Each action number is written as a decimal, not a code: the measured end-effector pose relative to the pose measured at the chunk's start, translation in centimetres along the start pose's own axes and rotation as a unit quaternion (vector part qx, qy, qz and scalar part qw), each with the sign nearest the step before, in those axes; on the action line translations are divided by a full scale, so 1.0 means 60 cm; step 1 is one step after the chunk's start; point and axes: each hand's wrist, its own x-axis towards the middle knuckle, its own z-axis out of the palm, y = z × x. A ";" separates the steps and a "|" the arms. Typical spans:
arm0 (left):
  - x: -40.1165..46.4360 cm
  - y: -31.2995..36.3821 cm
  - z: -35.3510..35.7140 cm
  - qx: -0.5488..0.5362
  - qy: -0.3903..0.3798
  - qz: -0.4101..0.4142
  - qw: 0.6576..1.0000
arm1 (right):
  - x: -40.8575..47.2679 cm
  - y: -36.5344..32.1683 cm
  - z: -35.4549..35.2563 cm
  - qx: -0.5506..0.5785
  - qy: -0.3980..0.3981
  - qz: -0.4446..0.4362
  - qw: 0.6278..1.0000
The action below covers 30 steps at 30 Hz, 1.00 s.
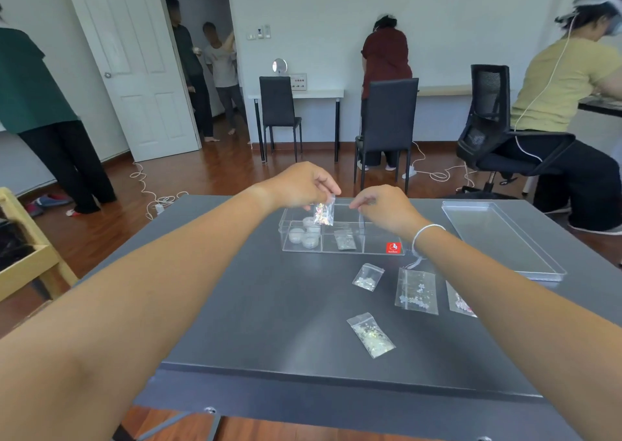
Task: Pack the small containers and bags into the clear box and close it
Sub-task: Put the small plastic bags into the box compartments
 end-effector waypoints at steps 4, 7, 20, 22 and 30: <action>0.020 0.006 0.022 0.017 0.029 0.011 0.999 | -0.014 0.006 -0.014 0.028 0.025 -0.004 0.999; 0.029 0.008 0.038 0.040 0.032 0.012 0.999 | -0.026 0.008 -0.024 0.029 0.036 -0.013 0.999; 0.036 -0.002 0.078 0.117 -0.005 -0.014 0.993 | -0.079 0.020 -0.039 0.016 0.043 -0.056 0.997; 0.036 -0.004 0.082 0.121 -0.012 -0.015 0.993 | -0.086 0.019 -0.033 0.025 0.018 -0.054 0.998; 0.009 -0.008 0.080 0.083 0.063 0.038 0.994 | -0.105 0.027 -0.008 -0.023 -0.096 0.007 0.995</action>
